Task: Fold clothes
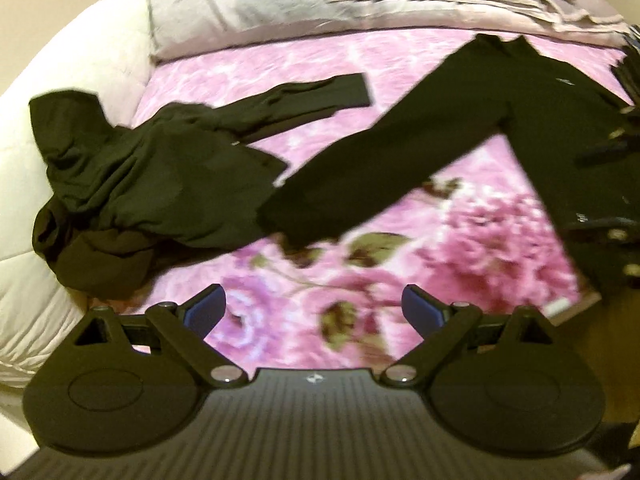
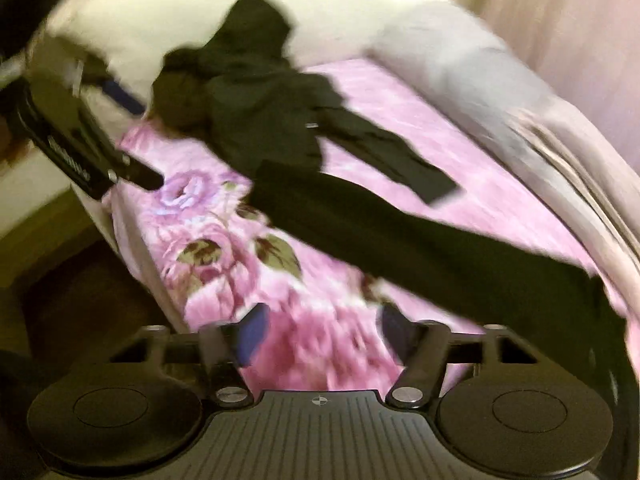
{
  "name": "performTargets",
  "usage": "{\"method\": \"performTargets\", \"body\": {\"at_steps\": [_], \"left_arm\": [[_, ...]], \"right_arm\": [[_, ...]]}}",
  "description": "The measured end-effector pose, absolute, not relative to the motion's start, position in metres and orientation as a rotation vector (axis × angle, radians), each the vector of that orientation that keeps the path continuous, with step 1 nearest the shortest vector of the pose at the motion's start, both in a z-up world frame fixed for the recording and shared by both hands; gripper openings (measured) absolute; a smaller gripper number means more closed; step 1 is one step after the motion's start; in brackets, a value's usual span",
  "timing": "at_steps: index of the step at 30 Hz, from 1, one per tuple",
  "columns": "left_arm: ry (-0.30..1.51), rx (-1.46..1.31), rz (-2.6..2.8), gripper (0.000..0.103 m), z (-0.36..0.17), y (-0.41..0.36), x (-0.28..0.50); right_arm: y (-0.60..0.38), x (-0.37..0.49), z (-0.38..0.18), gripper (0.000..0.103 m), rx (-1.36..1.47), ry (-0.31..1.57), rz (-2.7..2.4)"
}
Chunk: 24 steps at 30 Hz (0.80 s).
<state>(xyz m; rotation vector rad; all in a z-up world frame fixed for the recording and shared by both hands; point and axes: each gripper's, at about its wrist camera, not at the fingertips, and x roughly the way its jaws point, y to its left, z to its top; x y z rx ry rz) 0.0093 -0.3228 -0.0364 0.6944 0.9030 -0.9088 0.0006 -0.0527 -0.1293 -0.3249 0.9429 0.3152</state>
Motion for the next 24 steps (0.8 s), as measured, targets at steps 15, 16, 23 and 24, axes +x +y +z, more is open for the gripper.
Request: {"method": "performTargets", "body": {"at_steps": [15, 16, 23, 24], "left_arm": [[1.12, 0.617, -0.77, 0.093, -0.118, -0.291, 0.114], [1.126, 0.612, -0.764, 0.093, -0.119, -0.291, 0.115], [1.103, 0.612, -0.829, 0.093, -0.108, -0.323, 0.115], [1.093, 0.618, -0.851, 0.093, -0.104, -0.333, 0.113]], "right_arm": [[0.024, 0.168, -0.246, 0.04, -0.553, 0.912, 0.537], [0.023, 0.174, -0.246, 0.032, -0.543, 0.915, 0.536], [0.017, 0.213, -0.244, 0.012, -0.468, 0.929, 0.524], [0.005, 0.217, -0.226, 0.011, -0.405, 0.897, 0.497]]}}
